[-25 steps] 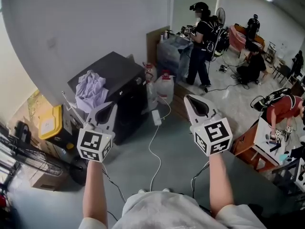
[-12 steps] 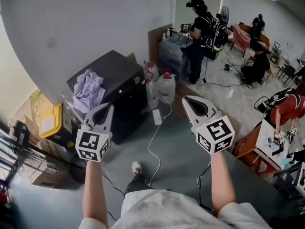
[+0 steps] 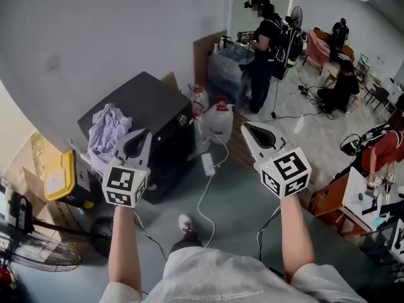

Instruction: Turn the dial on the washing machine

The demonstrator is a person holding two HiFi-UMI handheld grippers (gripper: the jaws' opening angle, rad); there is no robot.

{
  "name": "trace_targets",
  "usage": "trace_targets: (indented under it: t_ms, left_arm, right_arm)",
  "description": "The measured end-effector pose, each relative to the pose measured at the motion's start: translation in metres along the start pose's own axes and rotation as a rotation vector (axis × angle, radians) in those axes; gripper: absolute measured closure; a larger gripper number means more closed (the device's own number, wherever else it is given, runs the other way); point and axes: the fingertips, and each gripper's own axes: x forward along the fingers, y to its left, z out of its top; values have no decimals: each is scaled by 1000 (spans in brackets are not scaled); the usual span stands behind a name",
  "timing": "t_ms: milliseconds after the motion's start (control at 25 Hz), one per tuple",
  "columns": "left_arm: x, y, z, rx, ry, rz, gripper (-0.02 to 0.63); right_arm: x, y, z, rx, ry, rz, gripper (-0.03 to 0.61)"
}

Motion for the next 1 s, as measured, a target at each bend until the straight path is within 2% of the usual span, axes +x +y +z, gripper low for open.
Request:
trace_targets:
  t_ms: [280, 560, 800, 840, 920, 1000]
  left_arm:
    - [80, 70, -20, 7, 11, -33, 600]
    - [119, 106, -59, -46, 39, -54, 600]
    - [139, 111, -94, -91, 100, -51, 600]
    - [142, 111, -100, -97, 113, -47, 600]
    - [147, 113, -112, -113, 143, -31, 600]
    - [149, 117, -124, -136, 173, -6, 600]
  right_arm:
    - [108, -29, -1, -15, 47, -58, 565]
    - [185, -30, -26, -27, 100, -72, 565]
    - [231, -23, -79, -8, 201, 11, 563]
    - [239, -23, -88, 1, 215, 33, 548]
    - [257, -22, -107, 18, 241, 72, 438]
    - [276, -20, -125, 28, 260, 108, 420]
